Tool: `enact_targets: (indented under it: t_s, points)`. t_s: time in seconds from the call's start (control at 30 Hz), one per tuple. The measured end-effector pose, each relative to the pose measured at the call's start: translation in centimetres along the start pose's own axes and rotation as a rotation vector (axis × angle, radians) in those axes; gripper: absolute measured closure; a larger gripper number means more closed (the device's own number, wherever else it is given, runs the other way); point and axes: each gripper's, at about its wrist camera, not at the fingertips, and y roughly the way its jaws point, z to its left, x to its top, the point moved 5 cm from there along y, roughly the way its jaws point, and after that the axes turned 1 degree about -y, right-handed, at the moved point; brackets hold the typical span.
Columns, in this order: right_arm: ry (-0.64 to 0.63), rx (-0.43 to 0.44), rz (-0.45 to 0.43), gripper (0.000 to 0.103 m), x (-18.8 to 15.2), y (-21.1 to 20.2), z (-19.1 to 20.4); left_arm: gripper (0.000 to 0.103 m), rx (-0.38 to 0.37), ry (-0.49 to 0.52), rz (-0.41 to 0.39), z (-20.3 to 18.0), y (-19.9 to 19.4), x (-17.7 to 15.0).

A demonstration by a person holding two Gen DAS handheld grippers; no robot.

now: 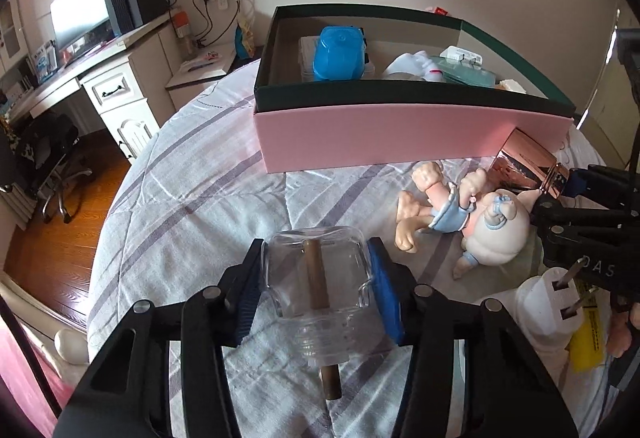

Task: Organize rigid objects
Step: 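Grasp the glass bottle with the left tool while the right tool grasps the rose-gold cup, then carry the glass bottle and rose-gold cup into the pink box and open both tools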

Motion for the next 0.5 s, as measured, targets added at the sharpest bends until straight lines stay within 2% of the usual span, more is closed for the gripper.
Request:
enact_targets:
  t_s: [0.1, 0.23, 0.5]
  points:
    - [0.030, 0.006, -0.045, 0.055, -0.2, -1.0, -0.3, 0.053, -0.012, -0.023, -0.027, 0.5, -0.7, 0.1]
    - [0.068, -0.019, -0.150, 0.055, -0.2, -4.1, -0.8, 0.053, 0.005, -0.080, -0.110, 1.2, -3.3, 0.4]
    - [0.082, -0.043, -0.409, 0.055, -1.0, -13.9, 1.8, 0.053, -0.008, -0.101, -0.308, -1.3, -12.2, 1.2]
